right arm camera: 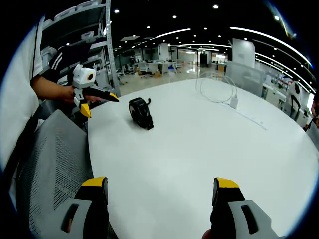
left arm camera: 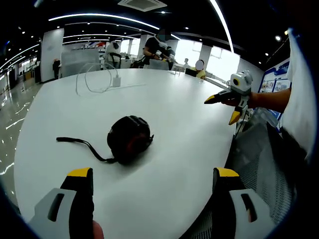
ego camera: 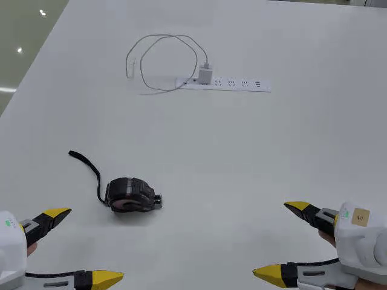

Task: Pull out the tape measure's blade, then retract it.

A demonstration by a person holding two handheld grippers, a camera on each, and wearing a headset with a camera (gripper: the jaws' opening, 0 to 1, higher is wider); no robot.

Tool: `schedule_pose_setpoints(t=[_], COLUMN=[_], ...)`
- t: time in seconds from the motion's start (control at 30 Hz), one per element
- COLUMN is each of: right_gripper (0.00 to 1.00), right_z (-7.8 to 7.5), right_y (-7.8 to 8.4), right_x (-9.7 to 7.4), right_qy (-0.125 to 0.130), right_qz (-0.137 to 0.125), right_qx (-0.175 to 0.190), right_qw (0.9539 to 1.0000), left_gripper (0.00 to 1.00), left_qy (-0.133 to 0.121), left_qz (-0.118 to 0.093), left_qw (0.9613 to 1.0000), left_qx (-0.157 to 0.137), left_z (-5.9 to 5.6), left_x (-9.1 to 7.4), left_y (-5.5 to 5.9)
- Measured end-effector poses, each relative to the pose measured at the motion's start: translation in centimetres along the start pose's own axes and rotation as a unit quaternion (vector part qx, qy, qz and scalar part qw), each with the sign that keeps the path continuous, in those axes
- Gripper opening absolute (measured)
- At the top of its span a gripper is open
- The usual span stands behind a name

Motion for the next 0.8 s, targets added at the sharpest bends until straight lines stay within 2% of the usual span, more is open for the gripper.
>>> schedule_pose_setpoints(t=[0.43,0.8], right_gripper=[0.85,0.85], right_z=[0.0,0.0], right_y=[0.0,-0.2], right_x=[0.6,1.7], right_qy=[-0.008,-0.024], right_qz=[-0.002,0.004], right_qx=[0.000,-0.013], right_qw=[1.0000,0.9996], left_gripper=[0.98,0.98], left_qy=[0.010,0.021], left_qz=[0.005,0.018], left_qw=[0.9999,0.9991], left_qx=[0.009,0.031], left_z=[0.3,1.2], left_x=[0.6,1.4], left_y=[-0.3,-0.7])
Point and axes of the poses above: the centre of the closed fingertips' face, and the gripper's own axes: x roughly forward along the fingers, z roughly to its left, y roughly out of its underside, the point moved 3 cm from there along -x, roughly backward along the fingers, and after that the axes turned 2 degrees about -z, right-handed, at the moved point
